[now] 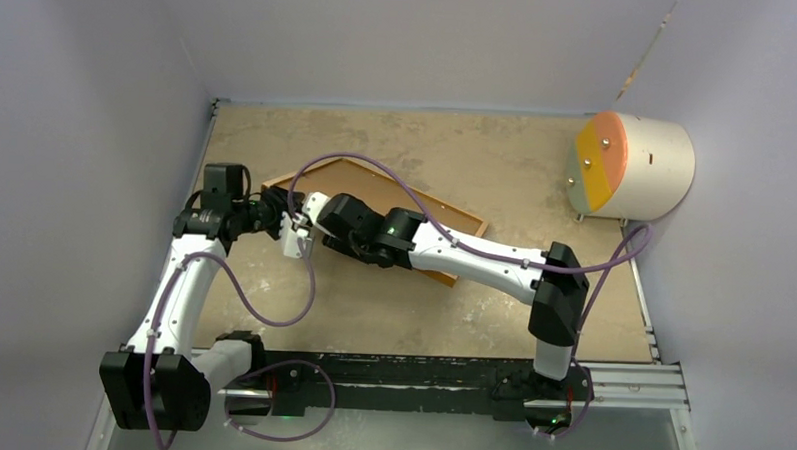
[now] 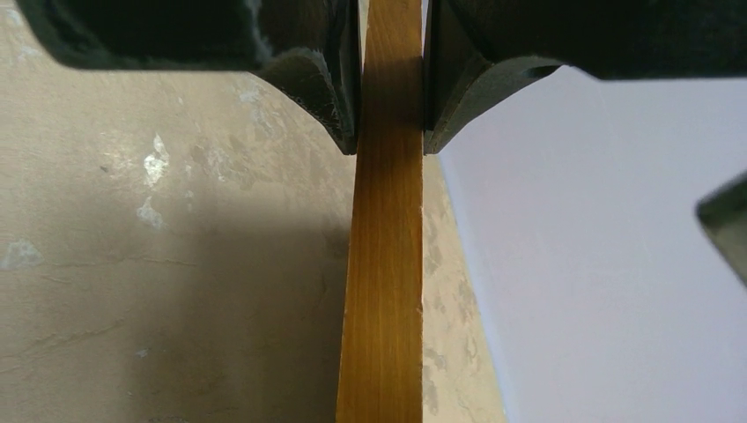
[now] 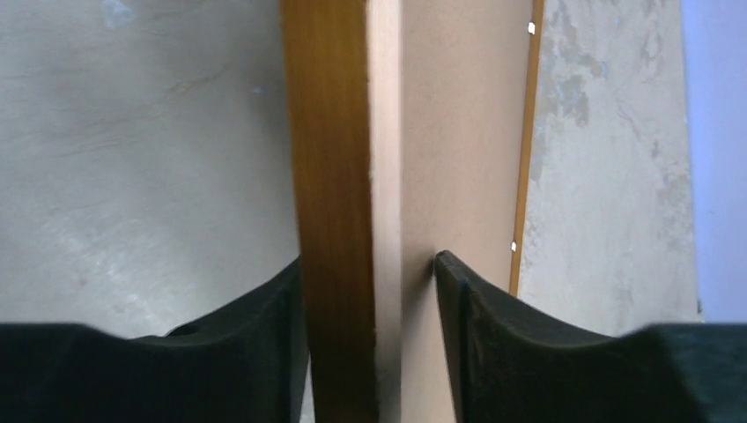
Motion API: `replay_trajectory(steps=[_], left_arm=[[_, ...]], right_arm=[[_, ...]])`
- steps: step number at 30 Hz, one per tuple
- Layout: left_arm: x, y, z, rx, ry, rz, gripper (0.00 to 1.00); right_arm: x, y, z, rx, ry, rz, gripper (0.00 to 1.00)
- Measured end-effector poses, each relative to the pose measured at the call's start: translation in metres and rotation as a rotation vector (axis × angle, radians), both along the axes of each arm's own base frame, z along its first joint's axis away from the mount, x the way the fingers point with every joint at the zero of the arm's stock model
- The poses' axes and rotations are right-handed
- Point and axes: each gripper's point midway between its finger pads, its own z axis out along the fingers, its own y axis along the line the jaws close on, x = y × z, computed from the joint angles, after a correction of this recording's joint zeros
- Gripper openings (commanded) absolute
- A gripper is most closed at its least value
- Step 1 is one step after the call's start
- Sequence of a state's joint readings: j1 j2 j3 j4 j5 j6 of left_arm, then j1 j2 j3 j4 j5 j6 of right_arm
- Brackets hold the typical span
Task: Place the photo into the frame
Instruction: Turn over the photo frame at the center of the board.
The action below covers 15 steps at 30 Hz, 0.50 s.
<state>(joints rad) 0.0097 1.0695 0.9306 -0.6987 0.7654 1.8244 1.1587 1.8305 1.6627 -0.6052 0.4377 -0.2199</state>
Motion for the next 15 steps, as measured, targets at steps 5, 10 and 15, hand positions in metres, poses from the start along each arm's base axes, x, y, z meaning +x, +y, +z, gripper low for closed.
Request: replay_trajectory(steps=[5,10,15], left_arm=[[0.003,0.0,0.002,0.0,-0.013,-0.002,0.33],[0.011,-0.003,0.023,-0.049,-0.078,0.016,0.83],[0.013,-0.003,0.047,-0.151,-0.088,0.094,0.87]], right_arm=[[0.011,-0.003,0.005,-0.04,-0.074,-0.032,0.2],[0.024,-0.003,0.027,-0.048,-0.156,-0.04,0.1],[0.025,0.001,0.04,-0.012,-0.156,-0.049,0.08]])
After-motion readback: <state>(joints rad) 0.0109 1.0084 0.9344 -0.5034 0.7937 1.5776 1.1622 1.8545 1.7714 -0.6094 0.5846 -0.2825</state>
